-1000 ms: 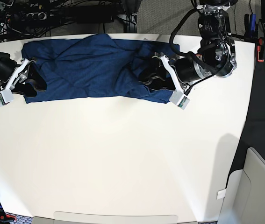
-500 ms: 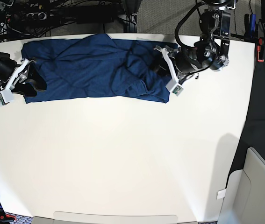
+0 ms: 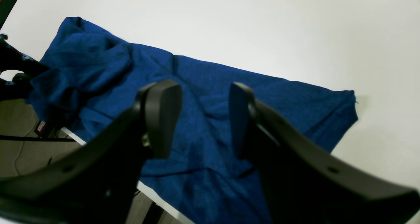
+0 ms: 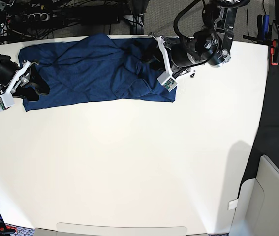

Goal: Fold the T-shirt properly
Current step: 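Carry the left gripper's end toward the right gripper, folding the shirt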

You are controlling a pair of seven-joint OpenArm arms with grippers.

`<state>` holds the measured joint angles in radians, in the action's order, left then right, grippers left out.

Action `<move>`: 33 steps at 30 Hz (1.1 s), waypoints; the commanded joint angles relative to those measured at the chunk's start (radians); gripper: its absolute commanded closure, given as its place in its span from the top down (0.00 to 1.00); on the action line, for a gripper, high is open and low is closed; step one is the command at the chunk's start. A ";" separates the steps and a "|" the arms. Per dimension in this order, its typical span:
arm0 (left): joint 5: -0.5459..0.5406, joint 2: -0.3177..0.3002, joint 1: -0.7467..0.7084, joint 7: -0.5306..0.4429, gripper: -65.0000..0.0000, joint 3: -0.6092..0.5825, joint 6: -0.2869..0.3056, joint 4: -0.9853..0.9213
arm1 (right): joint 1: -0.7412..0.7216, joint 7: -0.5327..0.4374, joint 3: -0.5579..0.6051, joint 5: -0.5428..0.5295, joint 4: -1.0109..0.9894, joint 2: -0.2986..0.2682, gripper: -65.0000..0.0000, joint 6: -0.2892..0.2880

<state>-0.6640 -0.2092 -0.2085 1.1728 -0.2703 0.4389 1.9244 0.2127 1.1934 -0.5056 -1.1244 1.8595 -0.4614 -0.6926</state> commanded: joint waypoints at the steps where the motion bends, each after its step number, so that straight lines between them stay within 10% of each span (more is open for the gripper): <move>1: -0.018 -0.002 0.007 -0.018 0.32 0.001 0.005 0.019 | -0.009 -0.020 -0.009 -0.019 0.015 -0.018 0.39 -0.006; 12: -0.012 0.136 0.007 -0.018 0.32 -0.137 0.005 0.016 | -0.014 -0.020 -0.006 -0.013 0.013 0.000 0.39 -0.006; 25: 0.100 0.030 0.123 -0.067 0.32 -0.077 0.005 -0.070 | -0.014 -0.020 -0.009 -0.013 0.015 -0.001 0.39 -0.006; 33: 0.106 0.098 0.145 -0.090 0.32 -0.139 0.005 -0.104 | -0.016 -0.020 -0.009 -0.013 0.015 0.002 0.39 -0.006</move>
<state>-0.5373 -0.1169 -0.0822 1.1007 -0.4068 0.4393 1.8011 0.2058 1.1938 -0.5056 -1.1145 1.8595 -0.4435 -0.6926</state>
